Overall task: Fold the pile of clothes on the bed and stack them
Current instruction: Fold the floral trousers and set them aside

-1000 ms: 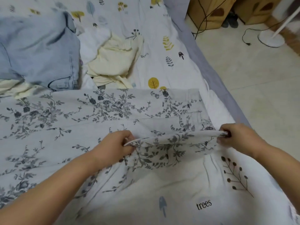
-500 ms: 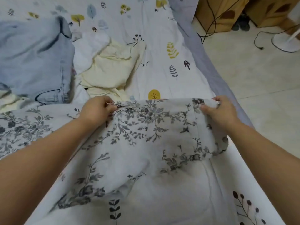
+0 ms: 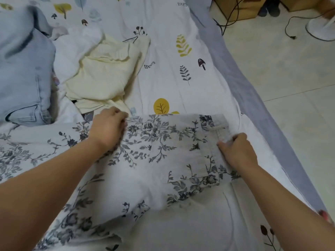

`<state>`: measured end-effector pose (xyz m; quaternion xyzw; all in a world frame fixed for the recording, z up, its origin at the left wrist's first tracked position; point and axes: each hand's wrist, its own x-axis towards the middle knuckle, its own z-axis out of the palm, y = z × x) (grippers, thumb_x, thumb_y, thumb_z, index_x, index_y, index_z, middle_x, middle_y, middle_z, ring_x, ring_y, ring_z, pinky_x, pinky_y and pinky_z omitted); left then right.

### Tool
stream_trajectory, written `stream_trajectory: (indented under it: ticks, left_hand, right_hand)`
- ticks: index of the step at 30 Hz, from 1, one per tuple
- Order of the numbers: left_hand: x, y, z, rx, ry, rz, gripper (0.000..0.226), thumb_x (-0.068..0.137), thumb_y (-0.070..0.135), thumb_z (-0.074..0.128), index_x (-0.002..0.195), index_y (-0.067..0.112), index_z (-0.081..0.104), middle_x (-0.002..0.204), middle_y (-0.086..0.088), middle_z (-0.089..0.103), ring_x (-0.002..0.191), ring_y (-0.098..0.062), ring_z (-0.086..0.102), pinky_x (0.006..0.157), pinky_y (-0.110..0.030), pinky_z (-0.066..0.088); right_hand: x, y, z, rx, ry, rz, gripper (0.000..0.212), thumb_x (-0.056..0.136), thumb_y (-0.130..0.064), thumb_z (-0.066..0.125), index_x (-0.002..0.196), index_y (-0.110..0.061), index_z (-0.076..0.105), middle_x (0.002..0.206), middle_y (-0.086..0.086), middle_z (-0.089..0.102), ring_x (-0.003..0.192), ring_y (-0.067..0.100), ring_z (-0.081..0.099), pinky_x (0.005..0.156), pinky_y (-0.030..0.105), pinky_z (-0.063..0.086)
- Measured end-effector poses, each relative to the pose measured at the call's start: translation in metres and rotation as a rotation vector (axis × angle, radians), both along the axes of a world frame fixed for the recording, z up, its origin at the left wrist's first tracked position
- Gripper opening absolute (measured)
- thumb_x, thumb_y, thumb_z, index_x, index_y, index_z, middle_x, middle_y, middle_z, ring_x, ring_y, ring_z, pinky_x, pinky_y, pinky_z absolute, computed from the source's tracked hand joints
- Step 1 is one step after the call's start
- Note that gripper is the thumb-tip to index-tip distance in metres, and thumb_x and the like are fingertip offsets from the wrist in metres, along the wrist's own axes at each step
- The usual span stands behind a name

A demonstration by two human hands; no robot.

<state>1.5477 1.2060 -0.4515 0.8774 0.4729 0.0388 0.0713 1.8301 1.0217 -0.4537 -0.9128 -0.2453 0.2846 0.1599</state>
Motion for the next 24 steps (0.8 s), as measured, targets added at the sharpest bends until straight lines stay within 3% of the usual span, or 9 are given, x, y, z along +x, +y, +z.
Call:
stream_trajectory:
  ticks: [2, 5, 7, 10, 14, 17, 20, 22, 24]
  left_hand:
    - [0.007, -0.004, -0.009, -0.025, 0.11, -0.089, 0.034, 0.096, 0.023, 0.047, 0.123, 0.007, 0.059, 0.114, -0.016, 0.061, 0.105, -0.035, 0.053, 0.086, -0.041, 0.038]
    - [0.016, -0.005, -0.01, 0.019, 0.135, -0.088, 0.033, 0.097, 0.03, 0.042, 0.109, 0.006, 0.06, 0.1, -0.014, 0.063, 0.095, -0.033, 0.056, 0.079, -0.039, 0.035]
    - [0.019, -0.005, -0.008, -0.026, 0.08, -0.075, 0.028, 0.098, 0.03, 0.041, 0.093, 0.006, 0.055, 0.087, -0.013, 0.06, 0.081, -0.033, 0.056, 0.07, -0.038, 0.034]
    - [0.021, -0.008, 0.002, -0.214, 0.054, -0.047, 0.026, 0.098, 0.03, 0.041, 0.076, 0.017, 0.041, 0.07, -0.002, 0.053, 0.064, -0.024, 0.05, 0.057, -0.032, 0.03]
    - [0.027, -0.004, 0.023, -0.394, 0.113, -0.21, 0.028, 0.095, 0.036, 0.044, 0.075, 0.018, 0.046, 0.066, 0.003, 0.05, 0.073, -0.024, 0.051, 0.064, -0.032, 0.034]
    - [0.051, -0.015, 0.035, -0.513, 0.031, -0.284, 0.027, 0.094, 0.038, 0.046, 0.075, 0.02, 0.051, 0.066, 0.007, 0.052, 0.071, -0.019, 0.051, 0.064, -0.03, 0.033]
    - [0.084, -0.047, 0.03, -0.328, 0.112, -0.281, 0.027, 0.096, 0.039, 0.043, 0.085, 0.016, 0.05, 0.078, 0.0, 0.054, 0.077, -0.023, 0.052, 0.066, -0.032, 0.036]
    - [0.099, -0.074, 0.022, -0.131, 0.259, -0.253, 0.022, 0.095, 0.028, 0.045, 0.111, 0.013, 0.049, 0.107, -0.008, 0.054, 0.099, -0.028, 0.051, 0.081, -0.036, 0.036]
    - [0.104, -0.105, 0.015, -0.049, 0.197, -0.206, 0.042, 0.09, 0.021, 0.047, 0.131, 0.01, 0.042, 0.132, -0.016, 0.045, 0.122, -0.033, 0.042, 0.102, -0.043, 0.03]
  right_hand:
    - [-0.001, 0.002, -0.001, -0.019, 0.014, 0.002, 0.045, 0.088, -0.049, 0.055, 0.106, -0.009, 0.045, 0.087, 0.0, 0.051, 0.073, 0.018, 0.049, 0.062, 0.029, 0.036]
    - [0.001, 0.002, 0.002, -0.02, 0.018, 0.04, 0.048, 0.088, -0.058, 0.047, 0.078, -0.012, 0.05, 0.071, -0.002, 0.051, 0.064, 0.015, 0.049, 0.053, 0.028, 0.032]
    - [0.001, -0.003, 0.007, 0.072, 0.06, 0.03, 0.042, 0.09, -0.051, 0.049, 0.075, -0.012, 0.051, 0.072, 0.001, 0.052, 0.071, 0.021, 0.052, 0.058, 0.029, 0.035]
    - [0.002, -0.019, 0.023, 0.154, 0.137, 0.023, 0.036, 0.092, -0.039, 0.052, 0.067, -0.014, 0.048, 0.07, 0.001, 0.052, 0.066, 0.017, 0.05, 0.052, 0.027, 0.031]
    - [0.014, -0.054, 0.052, 0.175, 0.06, 0.035, 0.043, 0.091, -0.033, 0.057, 0.056, -0.018, 0.037, 0.053, -0.005, 0.038, 0.051, 0.011, 0.037, 0.048, 0.027, 0.024]
    - [0.039, -0.081, 0.07, 0.137, -0.075, 0.023, 0.037, 0.089, -0.035, 0.059, 0.061, -0.015, 0.045, 0.056, -0.008, 0.036, 0.053, 0.008, 0.035, 0.051, 0.028, 0.022]
    - [0.058, -0.098, 0.065, 0.019, -0.221, -0.005, 0.038, 0.09, -0.039, 0.057, 0.067, -0.009, 0.048, 0.072, 0.016, 0.058, 0.067, 0.029, 0.046, 0.058, 0.035, 0.027]
    - [0.059, -0.099, 0.056, -0.075, -0.29, -0.058, 0.036, 0.09, -0.037, 0.057, 0.083, -0.003, 0.05, 0.092, 0.027, 0.061, 0.077, 0.034, 0.049, 0.063, 0.038, 0.035]
    - [0.05, -0.096, 0.046, -0.071, -0.388, -0.079, 0.042, 0.089, -0.033, 0.061, 0.112, -0.001, 0.048, 0.112, 0.028, 0.054, 0.098, 0.041, 0.051, 0.078, 0.044, 0.042]
